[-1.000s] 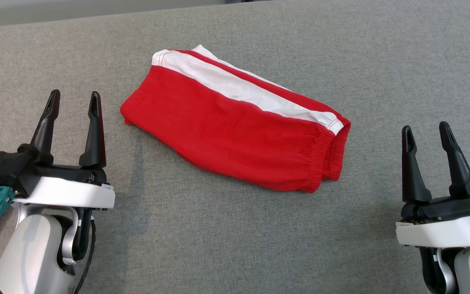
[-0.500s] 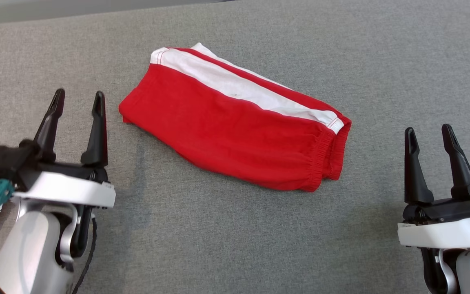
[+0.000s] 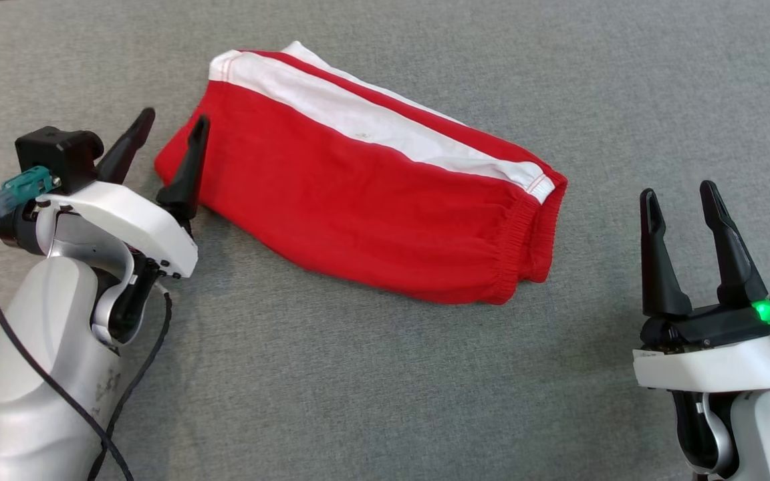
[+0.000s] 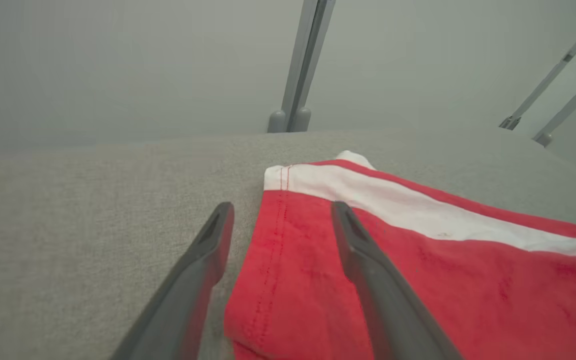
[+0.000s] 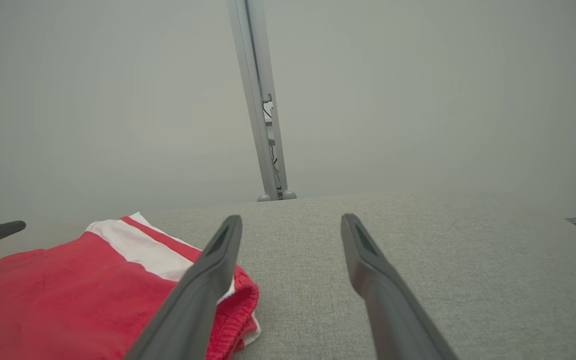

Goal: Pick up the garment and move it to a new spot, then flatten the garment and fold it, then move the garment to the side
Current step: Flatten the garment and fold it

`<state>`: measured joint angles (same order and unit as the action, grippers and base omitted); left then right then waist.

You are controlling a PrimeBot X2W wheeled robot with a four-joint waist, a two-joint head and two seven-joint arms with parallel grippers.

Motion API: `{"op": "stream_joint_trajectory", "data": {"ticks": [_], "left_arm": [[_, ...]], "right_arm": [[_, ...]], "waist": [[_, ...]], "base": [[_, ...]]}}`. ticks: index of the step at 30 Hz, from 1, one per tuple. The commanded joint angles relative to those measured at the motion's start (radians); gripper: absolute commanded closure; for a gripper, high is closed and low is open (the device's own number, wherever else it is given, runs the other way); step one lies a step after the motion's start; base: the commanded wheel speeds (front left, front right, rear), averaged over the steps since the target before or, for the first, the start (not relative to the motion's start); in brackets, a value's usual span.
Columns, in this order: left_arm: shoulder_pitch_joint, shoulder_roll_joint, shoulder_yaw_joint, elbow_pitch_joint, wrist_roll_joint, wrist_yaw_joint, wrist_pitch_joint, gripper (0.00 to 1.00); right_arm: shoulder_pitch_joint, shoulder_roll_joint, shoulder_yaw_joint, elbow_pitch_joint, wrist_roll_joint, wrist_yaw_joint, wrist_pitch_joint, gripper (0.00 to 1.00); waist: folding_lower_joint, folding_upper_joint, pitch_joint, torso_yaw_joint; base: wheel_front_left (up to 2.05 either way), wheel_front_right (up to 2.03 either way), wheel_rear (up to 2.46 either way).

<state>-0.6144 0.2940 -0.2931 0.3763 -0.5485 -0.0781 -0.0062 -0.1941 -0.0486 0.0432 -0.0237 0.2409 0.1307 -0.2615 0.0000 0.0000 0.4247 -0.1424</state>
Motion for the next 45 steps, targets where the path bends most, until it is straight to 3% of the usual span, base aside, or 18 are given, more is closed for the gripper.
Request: {"op": "stream_joint_trajectory", "data": {"ticks": [1,7,17,18,19,21,29,36,45], "left_arm": [[-0.040,0.003,-0.006,0.081,-0.020,-0.017,0.024,0.00],[-0.094,0.004,-0.031,0.235,-0.049,-0.036,0.071,0.00],[-0.117,-0.020,-0.115,0.324,-0.081,-0.052,0.160,0.00],[-0.119,-0.021,-0.124,0.326,-0.084,-0.053,0.170,0.13],[-0.120,-0.020,-0.130,0.325,-0.090,-0.054,0.175,0.51],[-0.123,-0.017,-0.140,0.324,-0.096,-0.055,0.179,1.00],[-0.097,0.006,-0.139,0.288,-0.108,-0.050,0.099,1.00],[0.005,-0.005,-0.090,0.208,-0.134,0.014,-0.010,1.00],[0.272,-0.036,-0.048,-0.034,-0.175,0.120,-0.103,1.00]], "right_arm": [[-0.008,-0.005,0.000,0.005,0.015,0.000,-0.005,0.00],[-0.008,-0.005,0.010,0.018,0.032,0.000,-0.005,0.00],[-0.025,-0.005,0.006,0.018,0.045,0.000,-0.005,0.00],[-0.024,-0.005,0.007,0.017,0.048,0.000,-0.005,0.00],[-0.025,-0.005,0.008,0.017,0.050,0.000,-0.005,0.00],[-0.026,-0.005,0.009,0.017,0.050,0.000,-0.005,0.00],[-0.015,-0.005,-0.008,0.025,0.059,0.000,-0.005,0.00],[-0.002,-0.005,-0.022,0.027,0.051,0.000,-0.005,0.00],[0.019,-0.005,-0.021,0.051,0.019,0.000,-0.005,0.00]], "waist": [[0.0000,0.0000,0.018,-0.019],[0.0000,0.0000,0.029,-0.027],[0.0000,0.0000,0.030,-0.017],[0.0000,0.0000,0.030,-0.017],[0.0000,0.0000,0.031,-0.017],[0.0000,0.0000,0.031,-0.019],[0.0000,0.0000,0.017,-0.020],[0.0000,0.0000,-0.008,0.008],[0.0000,0.0000,-0.053,0.064]], "base": [[0.00,0.00,0.00],[0.00,0.00,0.00],[0.00,0.00,0.00],[0.00,0.00,0.00],[0.00,0.00,0.00],[0.00,0.00,0.00],[0.00,0.00,0.00],[0.00,0.00,0.00],[0.00,0.00,0.00]]}}
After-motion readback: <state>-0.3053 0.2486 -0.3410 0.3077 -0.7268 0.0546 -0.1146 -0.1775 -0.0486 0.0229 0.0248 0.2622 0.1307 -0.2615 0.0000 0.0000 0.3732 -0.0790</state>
